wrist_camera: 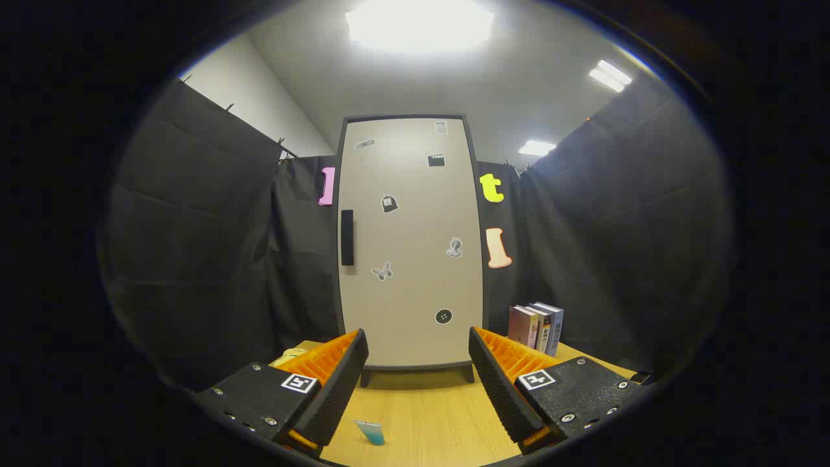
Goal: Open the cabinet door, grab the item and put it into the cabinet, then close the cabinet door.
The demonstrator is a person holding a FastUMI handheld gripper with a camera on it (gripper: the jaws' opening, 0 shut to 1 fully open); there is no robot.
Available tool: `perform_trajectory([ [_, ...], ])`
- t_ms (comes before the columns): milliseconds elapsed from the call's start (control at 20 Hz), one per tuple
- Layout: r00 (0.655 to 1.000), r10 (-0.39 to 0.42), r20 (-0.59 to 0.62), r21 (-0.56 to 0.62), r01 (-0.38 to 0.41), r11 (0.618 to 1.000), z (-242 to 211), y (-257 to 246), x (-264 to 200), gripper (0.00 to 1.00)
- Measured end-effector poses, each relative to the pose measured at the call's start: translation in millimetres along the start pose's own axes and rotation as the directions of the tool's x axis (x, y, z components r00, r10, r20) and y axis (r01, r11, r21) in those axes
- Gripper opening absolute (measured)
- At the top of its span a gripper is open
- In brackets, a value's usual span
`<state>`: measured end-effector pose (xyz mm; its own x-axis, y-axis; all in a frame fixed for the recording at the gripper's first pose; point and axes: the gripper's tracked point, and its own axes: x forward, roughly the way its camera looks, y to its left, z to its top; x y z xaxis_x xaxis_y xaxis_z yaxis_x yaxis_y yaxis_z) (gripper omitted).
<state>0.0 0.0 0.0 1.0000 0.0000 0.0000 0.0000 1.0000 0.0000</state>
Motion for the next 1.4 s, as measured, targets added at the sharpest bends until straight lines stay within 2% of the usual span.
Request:
perform_trajectory([
  [900,1.000,0.028,-0.012,0.010,-0.028,1.000,4,5,14,0.96],
  [1050,0.998,0.053,-0.025,0.039,-0.052,0.998,12,14,31,0.96],
  [1400,0.997,0.055,0.051,0.048,-0.057,0.997,59,27,95,0.96],
])
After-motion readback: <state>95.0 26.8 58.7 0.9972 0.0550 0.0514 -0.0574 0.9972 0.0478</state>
